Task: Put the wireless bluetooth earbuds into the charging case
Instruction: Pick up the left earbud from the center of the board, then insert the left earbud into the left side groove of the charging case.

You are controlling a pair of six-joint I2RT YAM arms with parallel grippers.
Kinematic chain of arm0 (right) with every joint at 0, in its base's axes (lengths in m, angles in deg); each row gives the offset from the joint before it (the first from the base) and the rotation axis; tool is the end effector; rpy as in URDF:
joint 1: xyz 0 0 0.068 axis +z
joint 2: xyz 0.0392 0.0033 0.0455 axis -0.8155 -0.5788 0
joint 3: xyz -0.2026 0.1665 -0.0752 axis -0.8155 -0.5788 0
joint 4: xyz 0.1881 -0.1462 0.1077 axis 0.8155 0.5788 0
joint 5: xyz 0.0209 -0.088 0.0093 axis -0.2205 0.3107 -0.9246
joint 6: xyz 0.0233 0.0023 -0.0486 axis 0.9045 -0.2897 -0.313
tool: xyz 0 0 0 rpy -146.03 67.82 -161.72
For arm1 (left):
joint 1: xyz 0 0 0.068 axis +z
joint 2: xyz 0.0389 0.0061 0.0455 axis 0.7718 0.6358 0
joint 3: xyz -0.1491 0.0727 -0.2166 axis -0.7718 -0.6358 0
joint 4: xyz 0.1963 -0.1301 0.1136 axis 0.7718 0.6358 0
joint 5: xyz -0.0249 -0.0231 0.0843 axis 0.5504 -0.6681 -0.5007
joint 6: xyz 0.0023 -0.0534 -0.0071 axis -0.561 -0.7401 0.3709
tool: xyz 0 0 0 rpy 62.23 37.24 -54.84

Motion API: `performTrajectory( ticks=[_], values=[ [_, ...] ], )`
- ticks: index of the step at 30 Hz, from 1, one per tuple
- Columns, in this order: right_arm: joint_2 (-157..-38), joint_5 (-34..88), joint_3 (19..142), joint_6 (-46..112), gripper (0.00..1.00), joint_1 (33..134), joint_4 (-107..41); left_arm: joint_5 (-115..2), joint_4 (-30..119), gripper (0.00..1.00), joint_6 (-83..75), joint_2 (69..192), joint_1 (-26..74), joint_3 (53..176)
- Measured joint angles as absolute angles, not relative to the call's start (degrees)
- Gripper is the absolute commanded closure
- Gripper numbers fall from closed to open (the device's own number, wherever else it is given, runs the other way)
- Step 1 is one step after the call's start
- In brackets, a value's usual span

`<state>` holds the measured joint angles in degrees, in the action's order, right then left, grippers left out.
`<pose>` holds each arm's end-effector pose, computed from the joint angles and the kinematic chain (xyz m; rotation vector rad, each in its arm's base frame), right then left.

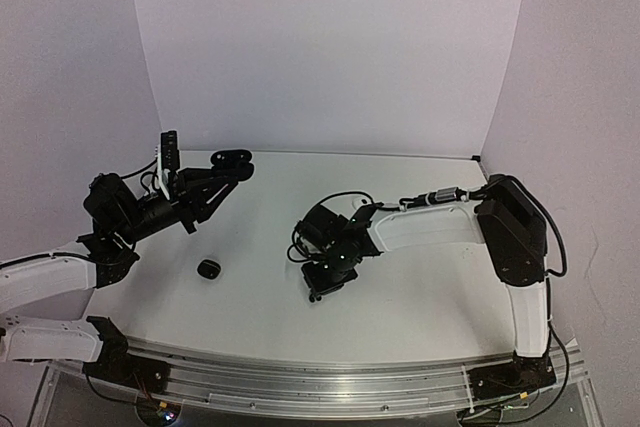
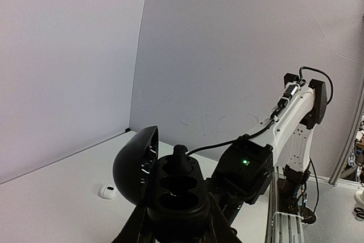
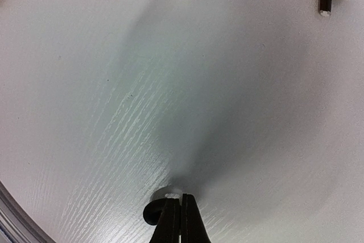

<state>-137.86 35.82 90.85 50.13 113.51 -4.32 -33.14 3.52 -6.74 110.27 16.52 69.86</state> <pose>0.2269 0.3743 0.1462 -0.8251 2.6525 0.3870 0.1674 -0.1355 0.2994 0.7100 1.2233 -1.0664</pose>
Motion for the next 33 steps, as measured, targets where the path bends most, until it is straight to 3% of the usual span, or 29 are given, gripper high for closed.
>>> performTrajectory(
  ticks=[21,26,33],
  values=[
    [-131.83,42.15,87.8,49.04,1.0,114.21,-6.84,-33.43,3.55,1.0,-5.64,110.27,16.52,69.83],
    [-124.9,50.68,91.42,42.08,1.0,115.32,-9.81,-34.83,3.49,1.0,-5.46,110.42,16.52,69.83],
    [-114.05,58.94,96.53,26.41,1.0,121.1,-25.17,-37.34,3.44,1.0,-5.52,111.46,16.52,69.83]
  ],
)
